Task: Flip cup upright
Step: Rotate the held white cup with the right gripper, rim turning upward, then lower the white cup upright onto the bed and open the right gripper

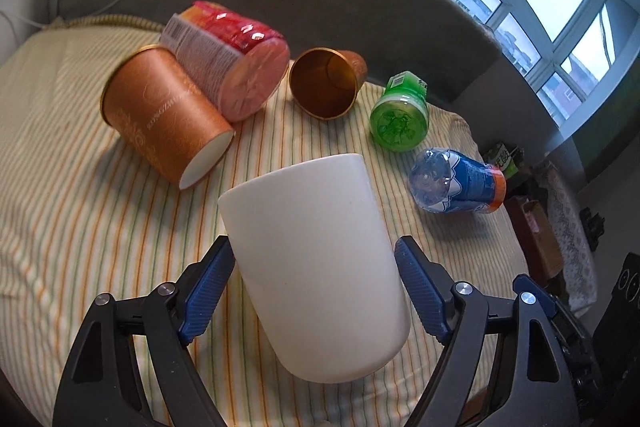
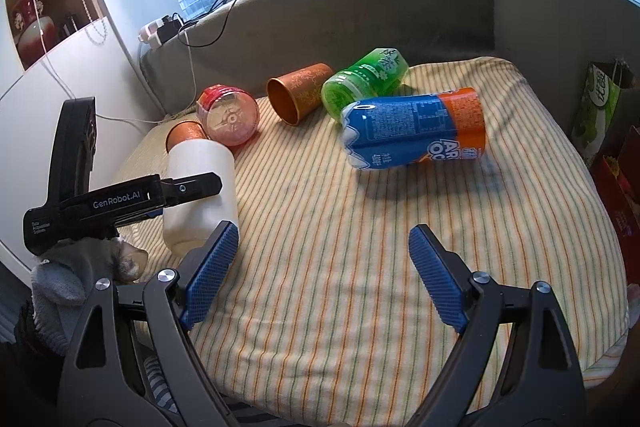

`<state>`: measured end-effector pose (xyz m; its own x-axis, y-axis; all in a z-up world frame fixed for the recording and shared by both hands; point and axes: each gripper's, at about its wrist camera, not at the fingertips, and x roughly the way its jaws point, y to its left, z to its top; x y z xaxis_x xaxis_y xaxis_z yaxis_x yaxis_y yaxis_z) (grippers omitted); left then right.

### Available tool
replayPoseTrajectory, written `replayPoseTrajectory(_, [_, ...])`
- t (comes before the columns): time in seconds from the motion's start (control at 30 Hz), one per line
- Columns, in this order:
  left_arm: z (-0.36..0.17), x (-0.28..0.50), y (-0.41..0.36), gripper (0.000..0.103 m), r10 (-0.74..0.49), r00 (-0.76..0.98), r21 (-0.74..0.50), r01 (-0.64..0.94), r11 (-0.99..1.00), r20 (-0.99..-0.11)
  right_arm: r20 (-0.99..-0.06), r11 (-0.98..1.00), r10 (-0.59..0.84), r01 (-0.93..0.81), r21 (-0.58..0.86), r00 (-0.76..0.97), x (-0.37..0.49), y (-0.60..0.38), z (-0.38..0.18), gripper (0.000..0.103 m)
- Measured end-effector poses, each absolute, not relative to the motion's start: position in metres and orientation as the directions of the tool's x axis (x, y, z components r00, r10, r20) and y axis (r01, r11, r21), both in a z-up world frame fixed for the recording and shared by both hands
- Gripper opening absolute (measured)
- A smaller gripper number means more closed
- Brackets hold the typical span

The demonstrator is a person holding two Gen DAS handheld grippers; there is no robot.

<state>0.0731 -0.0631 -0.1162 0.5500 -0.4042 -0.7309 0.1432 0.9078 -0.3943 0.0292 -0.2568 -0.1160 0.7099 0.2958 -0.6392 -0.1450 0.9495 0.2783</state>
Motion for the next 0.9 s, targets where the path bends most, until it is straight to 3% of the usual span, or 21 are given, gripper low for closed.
replayPoseTrajectory(0.3, [-0.104,0.073,-0.069,0.077,-0.364,0.672,-0.308,0.207,0.929,-0.645,-0.644,0.949,0.3,-0.151,0.277,0.704,0.038,-0.253,-0.12,0.09])
replayPoseTrajectory(0.63, [-0.108,0.067,-0.09,0.077,-0.312,0.727,-0.18,0.256,0.95,-0.612,-0.656,0.95,0.288,-0.122,0.287,0.698,0.04,-0.258,-0.13,0.089])
replayPoseTrajectory(0.9, [-0.107,0.057,-0.092,0.076,-0.308,0.731,-0.167,0.262,0.951,-0.609,-0.656,0.949,0.293,-0.128,0.289,0.696,0.04,-0.256,-0.132,0.09])
